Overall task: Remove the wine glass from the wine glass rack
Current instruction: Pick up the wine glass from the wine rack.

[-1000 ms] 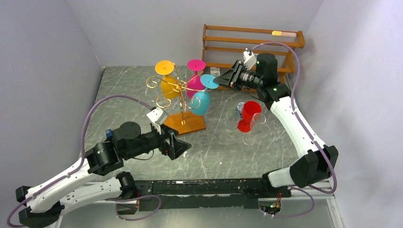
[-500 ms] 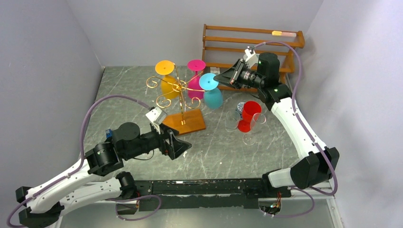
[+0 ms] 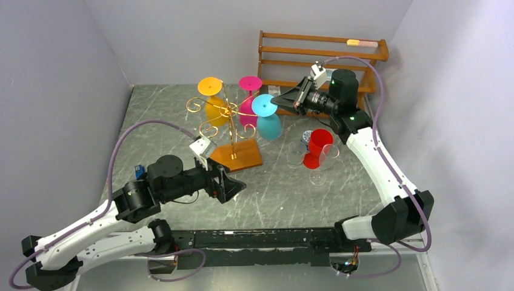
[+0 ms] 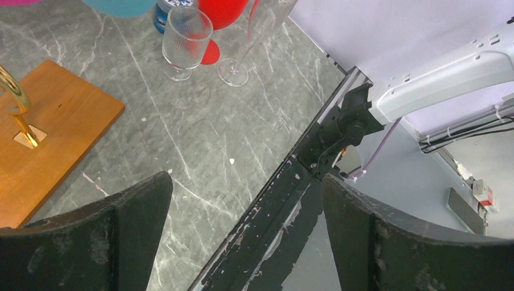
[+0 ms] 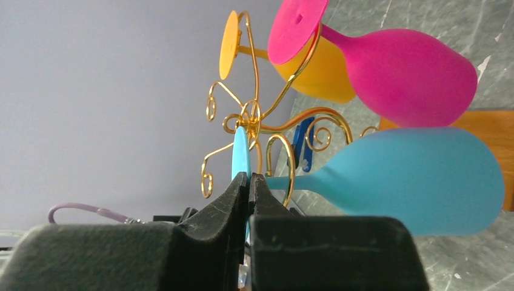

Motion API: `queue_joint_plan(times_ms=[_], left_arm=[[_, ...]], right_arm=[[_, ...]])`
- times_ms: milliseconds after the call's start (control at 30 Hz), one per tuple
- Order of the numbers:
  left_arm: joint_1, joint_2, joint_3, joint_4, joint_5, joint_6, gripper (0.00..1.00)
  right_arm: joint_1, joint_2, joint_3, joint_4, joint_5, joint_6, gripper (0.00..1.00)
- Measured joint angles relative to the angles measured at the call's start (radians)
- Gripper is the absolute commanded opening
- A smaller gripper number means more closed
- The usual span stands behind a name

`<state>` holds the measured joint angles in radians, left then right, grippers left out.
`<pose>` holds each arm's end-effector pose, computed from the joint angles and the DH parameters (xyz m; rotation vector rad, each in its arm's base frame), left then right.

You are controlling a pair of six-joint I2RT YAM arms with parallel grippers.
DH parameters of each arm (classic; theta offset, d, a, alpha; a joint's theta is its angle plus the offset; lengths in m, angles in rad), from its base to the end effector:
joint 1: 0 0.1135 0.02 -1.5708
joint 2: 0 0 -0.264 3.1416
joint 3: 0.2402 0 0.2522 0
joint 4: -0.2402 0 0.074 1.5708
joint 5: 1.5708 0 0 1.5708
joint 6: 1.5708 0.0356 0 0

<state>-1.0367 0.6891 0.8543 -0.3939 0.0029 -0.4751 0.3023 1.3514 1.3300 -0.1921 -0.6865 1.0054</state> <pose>0.0787 -0.1332 0.3560 0.5384 1.8586 -1.0559 0.2873 0.1132 0.4044 0.1428 2.0100 1.4990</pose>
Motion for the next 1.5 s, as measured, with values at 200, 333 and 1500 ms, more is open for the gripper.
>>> queue_joint_plan(times_ms=[200,333,1500], left_arm=[[0.0,-0.002,0.0,0.0,0.0,0.0,0.96],[0.0,-0.009,0.0,0.0,-0.005,0.0,0.96],[0.0,0.03,0.041,-0.004,0.002,0.008,0.97]], right_arm=[[0.0,-0.012,-0.002,0.016,-0.014,0.036,0.0],[0.0,-0.021,-0.001,-0.005,0.0,0.03,0.0],[0.11,0.037,0.124,-0.128,0.111,-0.085,0.0]])
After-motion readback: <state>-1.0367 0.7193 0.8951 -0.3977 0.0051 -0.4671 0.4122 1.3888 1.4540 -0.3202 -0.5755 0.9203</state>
